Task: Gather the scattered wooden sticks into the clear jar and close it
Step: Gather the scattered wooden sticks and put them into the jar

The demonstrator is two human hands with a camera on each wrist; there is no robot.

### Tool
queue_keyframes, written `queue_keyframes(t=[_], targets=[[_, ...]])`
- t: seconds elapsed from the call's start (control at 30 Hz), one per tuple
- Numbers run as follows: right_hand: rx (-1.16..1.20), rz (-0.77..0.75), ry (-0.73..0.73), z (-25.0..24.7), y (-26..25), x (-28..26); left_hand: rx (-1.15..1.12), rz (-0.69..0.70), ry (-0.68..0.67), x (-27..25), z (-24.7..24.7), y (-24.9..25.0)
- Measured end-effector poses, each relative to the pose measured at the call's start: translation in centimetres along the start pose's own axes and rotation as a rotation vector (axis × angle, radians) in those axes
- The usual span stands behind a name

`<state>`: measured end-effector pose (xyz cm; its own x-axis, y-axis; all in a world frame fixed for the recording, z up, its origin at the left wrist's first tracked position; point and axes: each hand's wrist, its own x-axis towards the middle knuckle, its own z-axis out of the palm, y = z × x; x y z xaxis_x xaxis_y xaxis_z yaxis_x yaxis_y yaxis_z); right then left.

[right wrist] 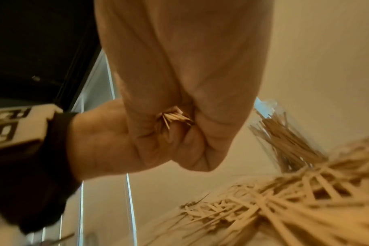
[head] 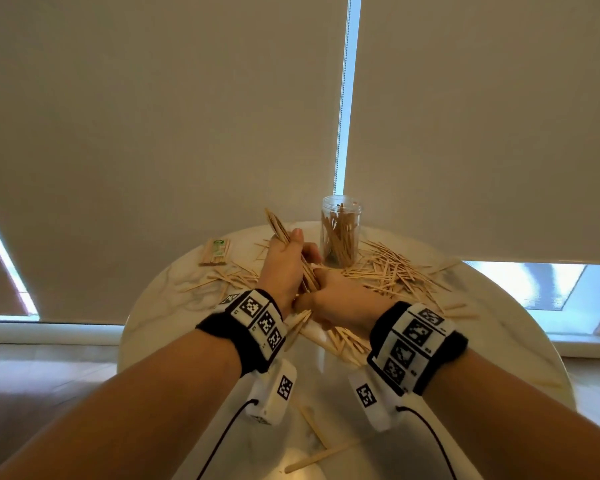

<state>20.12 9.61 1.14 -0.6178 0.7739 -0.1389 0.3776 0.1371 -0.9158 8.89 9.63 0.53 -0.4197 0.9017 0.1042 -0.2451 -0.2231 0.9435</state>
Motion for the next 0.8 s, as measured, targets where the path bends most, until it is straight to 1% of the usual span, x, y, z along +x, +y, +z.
queue_keyframes(t=[0.07, 0.13, 0.2, 0.27, 0.3, 0.37, 0.4, 0.43, 0.5, 0.53, 0.6, 0.67, 0.7, 0.73, 0.8], targets=[[-0.157, -0.036, 0.108, -0.1, -0.2, -0.1, 0.005, -0.004, -0.011, 0.0, 0.0, 0.0], [-0.251, -0.092, 0.198, -0.5, -0.3, -0.2, -0.003, -0.039, -0.073, -0.2, 0.0, 0.0], [-0.383, -0.125, 0.256, -0.9, -0.1, -0.1, 0.067, -0.081, -0.149, -0.4, 0.0, -0.1], [-0.501, -0.093, 0.283, -1.5, 0.5, 0.1, 0.125, -0.086, -0.182, -0.4, -0.2, 0.7], [-0.536, -0.056, 0.292, -1.9, 0.8, 0.2, 0.115, -0.08, -0.139, -0.1, -0.4, 1.4], [-0.593, 0.004, 0.306, -2.6, 1.5, 0.2, 0.037, -0.078, 0.024, 0.8, -1.2, 3.2], [-0.624, 0.011, 0.31, -2.7, 1.7, 0.1, 0.007, -0.092, 0.075, 1.4, -1.6, 3.8], [-0.65, 0.004, 0.314, -2.8, 1.7, 0.0, 0.028, -0.114, 0.069, 1.5, -1.8, 4.4], [-0.669, -0.025, 0.325, -2.8, 1.7, 0.0, 0.173, -0.202, -0.056, 1.1, -1.3, 4.5], [-0.682, -0.033, 0.336, -2.7, 1.5, 0.2, 0.209, -0.24, -0.113, 0.7, -0.8, 4.2], [-0.701, -0.019, 0.351, -2.5, 1.3, 0.5, 0.186, -0.275, -0.151, 0.0, 0.2, 3.9], [-0.684, 0.002, 0.358, -2.5, 1.3, 0.7, 0.189, -0.224, -0.156, -0.1, 0.4, 3.6], [-0.678, 0.018, 0.36, -2.7, 1.4, 0.7, 0.251, -0.167, -0.144, 0.2, 0.3, 3.6], [-0.677, 0.03, 0.361, -2.8, 1.6, 0.7, 0.308, -0.095, -0.101, 0.5, 0.0, 3.6], [-0.697, 0.064, 0.361, -3.3, 1.7, 0.8, 0.338, 0.04, 0.067, 1.4, -0.3, 3.7]])
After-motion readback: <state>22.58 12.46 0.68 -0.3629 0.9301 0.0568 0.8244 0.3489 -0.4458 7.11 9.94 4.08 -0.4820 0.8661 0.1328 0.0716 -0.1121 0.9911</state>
